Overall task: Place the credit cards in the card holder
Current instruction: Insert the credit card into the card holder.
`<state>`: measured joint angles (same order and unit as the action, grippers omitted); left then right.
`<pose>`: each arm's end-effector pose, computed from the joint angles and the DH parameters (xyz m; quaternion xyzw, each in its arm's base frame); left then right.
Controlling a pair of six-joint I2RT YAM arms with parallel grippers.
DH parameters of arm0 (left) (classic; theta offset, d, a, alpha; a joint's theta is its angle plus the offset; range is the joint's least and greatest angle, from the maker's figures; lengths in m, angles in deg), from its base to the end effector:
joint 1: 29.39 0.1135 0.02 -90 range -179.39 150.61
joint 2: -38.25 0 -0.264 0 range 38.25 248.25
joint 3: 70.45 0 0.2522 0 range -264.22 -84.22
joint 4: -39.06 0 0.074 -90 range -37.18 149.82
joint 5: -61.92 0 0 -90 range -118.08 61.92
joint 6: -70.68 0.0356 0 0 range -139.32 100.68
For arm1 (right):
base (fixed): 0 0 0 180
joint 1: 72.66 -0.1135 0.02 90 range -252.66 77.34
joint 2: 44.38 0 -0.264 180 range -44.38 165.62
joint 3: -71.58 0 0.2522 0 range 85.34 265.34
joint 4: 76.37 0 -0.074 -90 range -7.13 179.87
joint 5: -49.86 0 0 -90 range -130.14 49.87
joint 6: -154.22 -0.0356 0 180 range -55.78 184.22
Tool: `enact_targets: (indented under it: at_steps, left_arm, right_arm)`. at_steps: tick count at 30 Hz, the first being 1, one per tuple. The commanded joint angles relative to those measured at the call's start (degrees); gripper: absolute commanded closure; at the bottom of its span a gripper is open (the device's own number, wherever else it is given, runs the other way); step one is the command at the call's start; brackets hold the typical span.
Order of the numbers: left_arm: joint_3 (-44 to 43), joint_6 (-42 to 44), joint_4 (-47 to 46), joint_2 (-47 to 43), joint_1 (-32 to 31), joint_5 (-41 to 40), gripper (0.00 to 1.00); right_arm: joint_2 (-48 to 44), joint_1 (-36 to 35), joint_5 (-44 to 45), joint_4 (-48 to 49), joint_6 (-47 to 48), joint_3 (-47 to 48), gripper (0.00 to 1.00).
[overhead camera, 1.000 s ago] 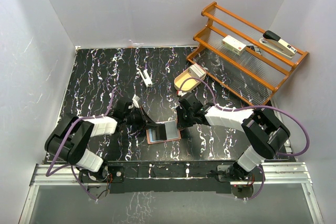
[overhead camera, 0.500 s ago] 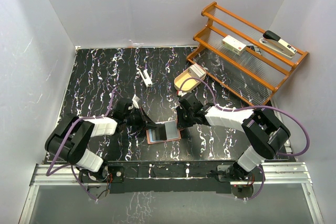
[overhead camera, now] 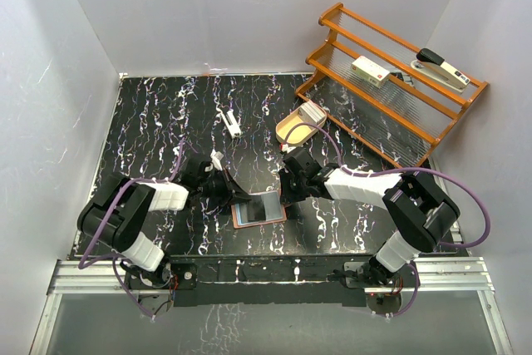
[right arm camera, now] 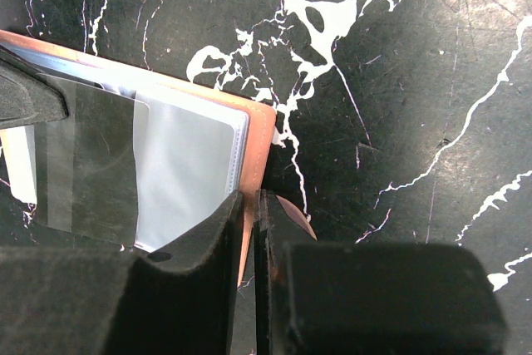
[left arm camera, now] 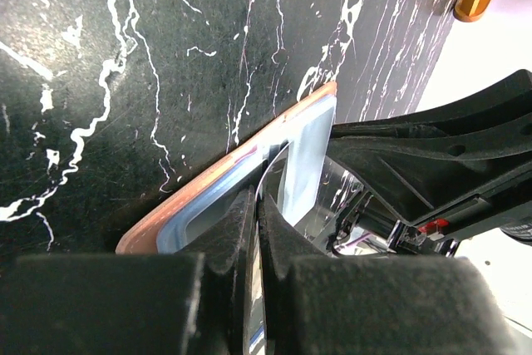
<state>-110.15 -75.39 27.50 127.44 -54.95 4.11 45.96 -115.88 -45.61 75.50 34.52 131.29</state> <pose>0.2284 -0.1302 0.1217 -0.1098 0.8649 -0.4642 0.1563 0.2129 0.2047 0.1554 -0.1260 0.9538 0.1968 0.1890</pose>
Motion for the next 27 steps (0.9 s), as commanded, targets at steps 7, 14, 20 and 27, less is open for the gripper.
enact_targets:
  at_steps: [7, 14, 20, 27]
  left_arm:
    - [-3.15, 4.02, 1.86, 1.67, 0.34, -1.82, 1.0]
    - [-6.5, 12.43, 11.65, 0.38, 0.34, -2.04, 1.0]
    - [-8.98, 14.67, 15.24, 1.92, 0.32, -0.14, 1.0]
    - [-9.89, 15.14, 15.65, 3.59, 0.34, -0.45, 1.0]
  right_arm:
    - [-0.23, -1.68, -1.21, 2.73, -1.42, -1.31, 0.91]
    - [-0.97, -1.69, -0.61, 2.26, -0.98, -1.49, 0.91]
    - [-0.51, -1.66, -0.05, 1.98, -0.72, -1.13, 0.92]
    - [-0.8, -1.7, 0.59, 1.47, -0.98, -1.14, 0.92]
